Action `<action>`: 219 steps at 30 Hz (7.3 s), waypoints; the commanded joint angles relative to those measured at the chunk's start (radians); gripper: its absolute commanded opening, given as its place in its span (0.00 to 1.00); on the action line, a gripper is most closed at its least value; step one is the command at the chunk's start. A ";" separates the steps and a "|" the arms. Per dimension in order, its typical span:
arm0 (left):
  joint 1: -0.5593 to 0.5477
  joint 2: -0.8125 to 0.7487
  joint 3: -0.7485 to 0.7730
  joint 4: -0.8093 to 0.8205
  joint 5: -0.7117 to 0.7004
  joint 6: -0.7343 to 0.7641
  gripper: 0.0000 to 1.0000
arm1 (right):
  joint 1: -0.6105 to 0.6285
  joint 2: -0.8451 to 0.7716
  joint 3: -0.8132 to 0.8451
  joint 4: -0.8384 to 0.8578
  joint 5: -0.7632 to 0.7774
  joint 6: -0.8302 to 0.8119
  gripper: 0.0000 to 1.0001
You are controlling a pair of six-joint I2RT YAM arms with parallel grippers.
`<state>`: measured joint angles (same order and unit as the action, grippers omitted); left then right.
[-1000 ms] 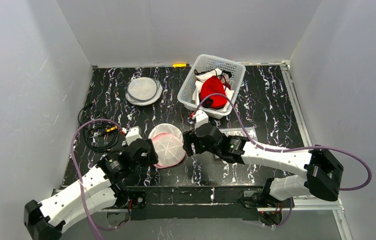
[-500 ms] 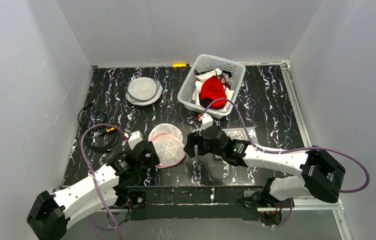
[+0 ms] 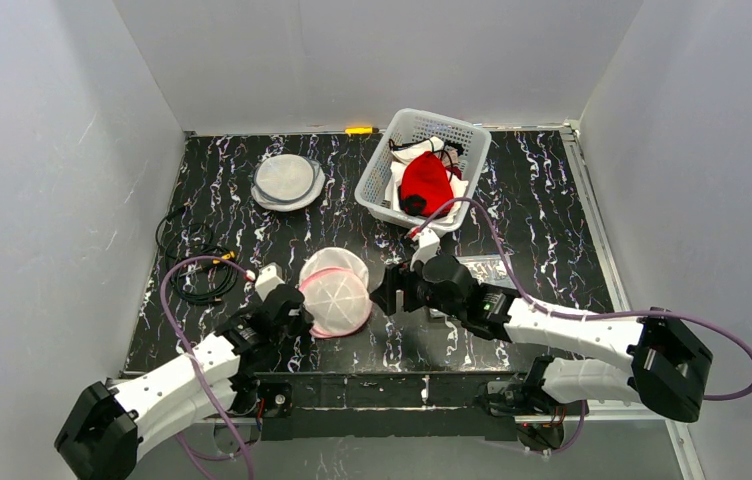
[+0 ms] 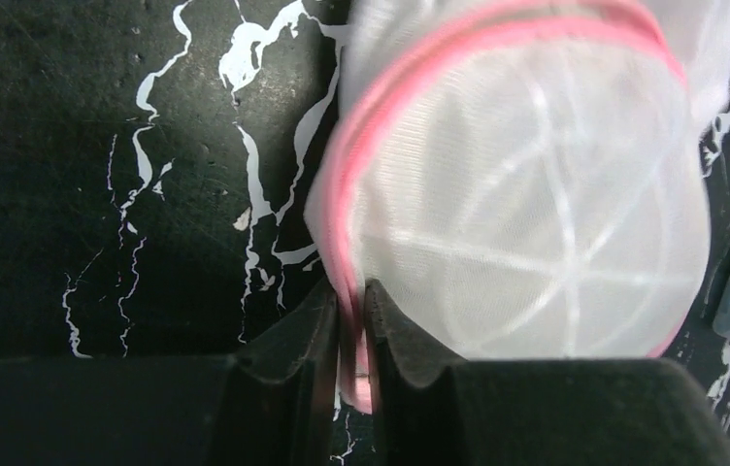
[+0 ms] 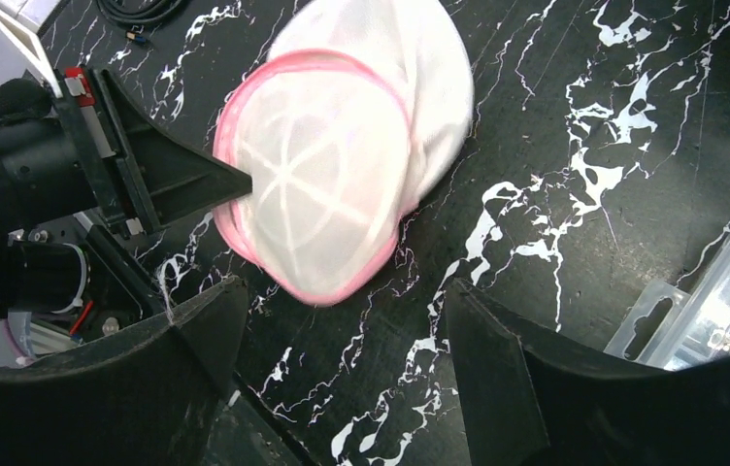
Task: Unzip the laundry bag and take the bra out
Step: Close the laundry bag at the center of the board, then adjust the laundry bag at the center of the board, then reset both arms
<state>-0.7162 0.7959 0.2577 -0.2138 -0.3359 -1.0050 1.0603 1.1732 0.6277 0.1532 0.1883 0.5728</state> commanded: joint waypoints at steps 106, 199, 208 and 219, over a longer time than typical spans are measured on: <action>0.001 0.327 0.439 -0.225 0.250 0.118 0.14 | 0.003 -0.033 -0.108 0.031 0.095 0.103 0.40; 0.001 0.187 0.197 0.153 0.444 0.241 0.16 | 0.008 0.114 -0.058 0.096 -0.182 -0.078 0.68; -0.006 -0.041 0.245 -0.074 0.409 0.230 0.32 | 0.008 -0.156 0.036 -0.185 -0.068 -0.098 0.88; -0.011 -0.237 0.179 -0.242 0.291 0.154 0.35 | 0.009 -0.388 -0.253 -0.087 -0.089 0.067 0.94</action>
<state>-0.7223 0.6033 0.4595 -0.3553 0.0360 -0.8314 1.0672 0.8486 0.4278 0.0448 0.0921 0.5945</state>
